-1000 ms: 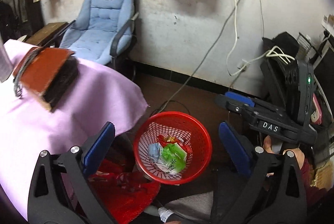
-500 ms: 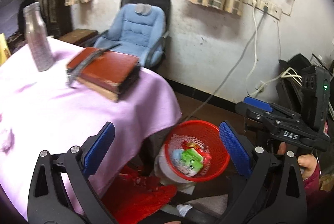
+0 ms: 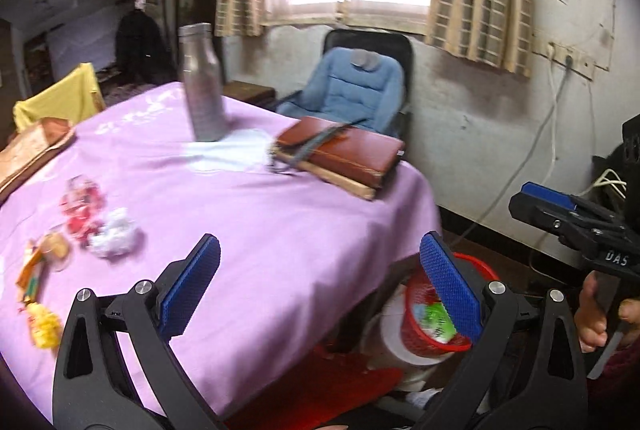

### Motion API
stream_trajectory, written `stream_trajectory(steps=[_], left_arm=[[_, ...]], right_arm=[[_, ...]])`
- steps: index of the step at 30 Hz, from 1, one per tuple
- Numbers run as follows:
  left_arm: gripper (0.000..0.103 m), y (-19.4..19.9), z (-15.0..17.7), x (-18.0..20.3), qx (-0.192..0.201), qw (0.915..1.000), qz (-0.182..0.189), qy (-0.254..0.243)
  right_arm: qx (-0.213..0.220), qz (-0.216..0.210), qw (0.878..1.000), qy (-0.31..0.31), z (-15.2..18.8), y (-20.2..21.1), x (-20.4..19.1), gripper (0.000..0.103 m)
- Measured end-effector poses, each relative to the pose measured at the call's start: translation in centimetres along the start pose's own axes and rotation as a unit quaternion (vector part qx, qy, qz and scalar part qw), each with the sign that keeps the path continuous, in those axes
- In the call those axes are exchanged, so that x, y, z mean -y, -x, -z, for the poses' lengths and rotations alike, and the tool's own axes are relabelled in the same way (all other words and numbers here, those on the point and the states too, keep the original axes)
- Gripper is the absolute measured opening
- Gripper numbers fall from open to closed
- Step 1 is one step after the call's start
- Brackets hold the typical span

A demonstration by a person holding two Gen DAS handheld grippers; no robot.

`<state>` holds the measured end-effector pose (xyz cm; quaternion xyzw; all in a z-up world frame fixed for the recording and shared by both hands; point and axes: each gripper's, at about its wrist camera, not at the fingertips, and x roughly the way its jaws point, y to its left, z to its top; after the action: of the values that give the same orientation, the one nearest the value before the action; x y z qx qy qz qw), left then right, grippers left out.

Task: Collect trash
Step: 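Return both tools to the table over the remaining trash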

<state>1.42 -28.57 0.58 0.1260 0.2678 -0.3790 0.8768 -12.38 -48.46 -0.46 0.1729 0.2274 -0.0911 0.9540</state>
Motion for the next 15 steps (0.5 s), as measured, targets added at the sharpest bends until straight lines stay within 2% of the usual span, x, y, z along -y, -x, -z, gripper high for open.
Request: stream_trajectory(steps=[7,15], left_arm=[[0.096,2.7,1.3,-4.3,0.022,0.9986,-0.033,0.035],[0.096,5.1,3.3,-10.0,0.033,0.9927,-0.086,0.077]], right_arm=[[-0.007,-0.037,0.998,0.047,-1.0,-1.6,-6.2,0.078],[-0.027,-0.075,0.992,0.099,-1.4,-4.4,-13.3,0.081]])
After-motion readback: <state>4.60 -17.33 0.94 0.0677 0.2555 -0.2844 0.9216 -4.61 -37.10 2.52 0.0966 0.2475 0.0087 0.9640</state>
